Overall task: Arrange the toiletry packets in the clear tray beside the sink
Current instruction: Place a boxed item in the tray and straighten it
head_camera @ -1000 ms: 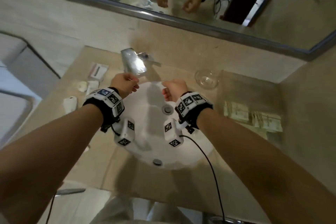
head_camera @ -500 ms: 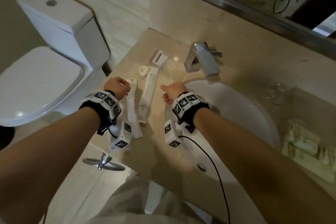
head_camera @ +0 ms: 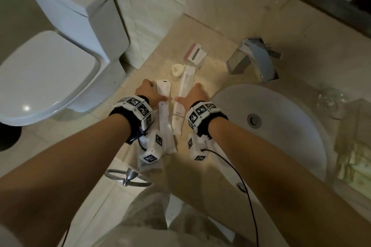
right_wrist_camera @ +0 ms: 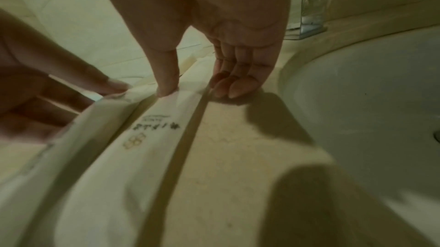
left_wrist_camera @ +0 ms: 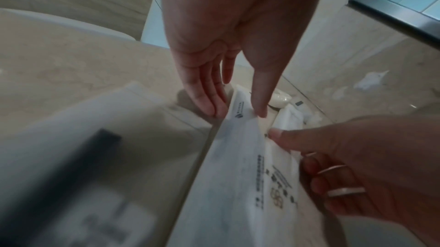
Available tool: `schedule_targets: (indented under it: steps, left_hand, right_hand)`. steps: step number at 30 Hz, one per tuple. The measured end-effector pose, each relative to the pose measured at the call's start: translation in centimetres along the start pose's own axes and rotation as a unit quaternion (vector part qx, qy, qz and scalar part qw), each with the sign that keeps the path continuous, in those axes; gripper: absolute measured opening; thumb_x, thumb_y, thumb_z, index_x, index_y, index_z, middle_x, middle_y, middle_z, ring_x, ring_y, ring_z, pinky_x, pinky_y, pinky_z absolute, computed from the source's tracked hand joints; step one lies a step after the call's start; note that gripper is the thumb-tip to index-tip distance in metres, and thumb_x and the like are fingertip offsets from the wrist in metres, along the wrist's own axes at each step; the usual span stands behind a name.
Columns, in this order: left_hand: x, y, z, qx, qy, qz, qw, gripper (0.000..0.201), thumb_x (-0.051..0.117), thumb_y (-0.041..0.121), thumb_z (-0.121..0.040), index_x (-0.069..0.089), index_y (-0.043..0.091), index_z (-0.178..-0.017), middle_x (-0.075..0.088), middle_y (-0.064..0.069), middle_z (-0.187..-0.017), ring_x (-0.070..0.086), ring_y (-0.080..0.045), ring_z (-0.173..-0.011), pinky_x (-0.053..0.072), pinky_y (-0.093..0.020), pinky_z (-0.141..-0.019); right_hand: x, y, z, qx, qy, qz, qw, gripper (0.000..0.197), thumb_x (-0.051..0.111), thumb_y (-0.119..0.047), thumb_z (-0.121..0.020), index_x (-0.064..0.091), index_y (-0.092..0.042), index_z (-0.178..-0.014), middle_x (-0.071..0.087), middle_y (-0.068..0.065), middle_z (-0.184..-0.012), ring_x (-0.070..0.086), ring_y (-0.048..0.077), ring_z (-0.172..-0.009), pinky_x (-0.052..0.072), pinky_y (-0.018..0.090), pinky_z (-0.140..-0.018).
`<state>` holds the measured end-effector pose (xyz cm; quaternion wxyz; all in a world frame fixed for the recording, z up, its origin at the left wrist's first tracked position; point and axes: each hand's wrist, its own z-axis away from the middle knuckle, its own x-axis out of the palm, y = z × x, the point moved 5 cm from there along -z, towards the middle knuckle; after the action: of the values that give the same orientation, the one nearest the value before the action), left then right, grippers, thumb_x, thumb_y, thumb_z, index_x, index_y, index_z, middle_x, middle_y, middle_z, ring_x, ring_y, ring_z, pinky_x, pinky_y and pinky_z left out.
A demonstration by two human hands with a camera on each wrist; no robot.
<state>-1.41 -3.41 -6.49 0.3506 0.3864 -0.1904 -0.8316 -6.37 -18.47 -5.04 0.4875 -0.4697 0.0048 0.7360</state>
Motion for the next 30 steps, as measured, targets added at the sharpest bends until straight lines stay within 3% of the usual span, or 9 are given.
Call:
schedule_targets:
  steps: [5, 8, 10, 14, 16, 19, 23, 27, 30]
  left_hand:
    - [0.2, 0.3, -0.3, -0.001, -0.001, -0.024, 1.000, 0.076, 0.076, 0.014, -0.069, 0.035, 0.014, -0.133, 0.052, -0.016, -0.130, 0.054, -0.034, -0.115, 0.049, -0.043, -0.095]
    - [0.3, 0.6, -0.4, 0.004, -0.003, -0.030, 1.000, 0.076, 0.073, 0.013, -0.072, 0.032, 0.013, -0.136, 0.049, -0.015, -0.133, 0.050, -0.034, -0.119, 0.047, -0.043, -0.097]
    - [0.3, 0.8, -0.3, 0.000, -0.006, -0.028, 1.000, 0.072, 0.072, 0.012, -0.072, 0.035, 0.011, -0.135, 0.050, -0.016, -0.133, 0.050, -0.034, -0.120, 0.045, -0.043, -0.099]
    - [0.6, 1.7, 0.4, 0.027, -0.013, -0.023, 0.999, 0.031, 0.063, 0.007, -0.076, 0.061, -0.001, -0.106, 0.064, -0.020, -0.112, 0.059, -0.036, -0.105, 0.049, -0.041, -0.091]
    - [0.9, 2.2, 0.8, 0.038, -0.005, -0.009, 0.999, 0.027, 0.062, 0.009, -0.078, 0.062, 0.001, -0.104, 0.062, -0.017, -0.103, 0.059, -0.034, -0.101, 0.048, -0.042, -0.093]
    - [1.6, 3.6, 1.7, 0.066, -0.010, 0.013, 0.998, 0.031, 0.062, 0.014, -0.081, 0.057, 0.002, -0.109, 0.061, -0.018, -0.110, 0.057, -0.034, -0.103, 0.047, -0.043, -0.096]
    - [2.8, 5.7, 3.5, 0.102, -0.008, 0.042, 0.994, 0.021, 0.060, 0.015, -0.084, 0.046, 0.011, -0.099, 0.059, -0.021, -0.118, 0.057, -0.032, -0.100, 0.048, -0.043, -0.095]
    - [4.1, 8.0, 5.7, 0.149, 0.019, 0.033, 0.988, 0.039, 0.057, 0.013, -0.086, 0.035, 0.009, -0.119, 0.057, -0.023, -0.118, 0.057, -0.035, -0.102, 0.044, -0.036, -0.085]
    - [5.7, 10.2, 8.1, 0.189, 0.034, 0.056, 0.980, 0.062, 0.052, 0.005, -0.087, 0.021, 0.019, -0.138, 0.058, -0.020, -0.106, 0.058, -0.032, -0.094, 0.044, -0.034, -0.078]
  right_hand:
    - [0.2, 0.1, -0.8, 0.001, -0.041, 0.011, 0.999, 0.031, 0.070, -0.032, -0.082, 0.059, -0.004, -0.078, 0.063, 0.006, -0.081, 0.059, 0.023, -0.077, 0.042, 0.022, -0.053]
    - [0.1, 0.6, -1.0, 0.003, -0.046, 0.018, 0.999, 0.026, 0.065, -0.024, -0.084, 0.065, -0.001, -0.096, 0.063, 0.008, -0.087, 0.055, 0.022, -0.074, 0.044, 0.025, -0.062]
    - [-0.2, 0.8, -1.1, -0.001, -0.045, 0.017, 0.999, 0.019, 0.062, -0.020, -0.085, 0.064, -0.002, -0.091, 0.062, 0.010, -0.089, 0.055, 0.023, -0.076, 0.046, 0.027, -0.065]
    - [-1.6, 1.7, -1.1, -0.006, -0.037, -0.028, 0.999, 0.012, 0.059, -0.008, -0.082, 0.059, -0.005, -0.094, 0.065, 0.017, -0.098, 0.064, 0.031, -0.091, 0.053, 0.036, -0.084]
    - [-2.2, 2.5, -0.9, -0.003, -0.039, -0.073, 0.997, 0.017, 0.062, -0.002, -0.079, 0.055, -0.011, -0.091, 0.066, 0.018, -0.108, 0.066, 0.033, -0.096, 0.055, 0.041, -0.088]
    - [-3.8, 3.6, -0.2, -0.009, -0.035, -0.151, 0.988, 0.030, 0.065, 0.002, -0.077, 0.052, -0.010, -0.102, 0.063, 0.015, -0.113, 0.068, 0.031, -0.088, 0.057, 0.043, -0.082]
    - [-6.5, 5.1, 1.5, -0.056, -0.058, -0.173, 0.982, 0.038, 0.065, 0.000, -0.081, 0.057, 0.000, -0.118, 0.064, 0.008, -0.097, 0.061, 0.012, -0.060, 0.048, 0.010, -0.045]
    - [-8.9, 7.2, 2.7, -0.085, -0.058, -0.191, 0.976, 0.033, 0.066, -0.006, -0.083, 0.061, 0.001, -0.114, 0.070, 0.016, -0.105, 0.067, 0.024, -0.072, 0.055, 0.027, -0.066]
    - [-11.3, 9.7, 3.7, -0.100, -0.057, -0.213, 0.970, 0.032, 0.065, -0.008, -0.084, 0.060, 0.001, -0.115, 0.070, 0.014, -0.096, 0.065, 0.016, -0.068, 0.053, 0.025, -0.065]
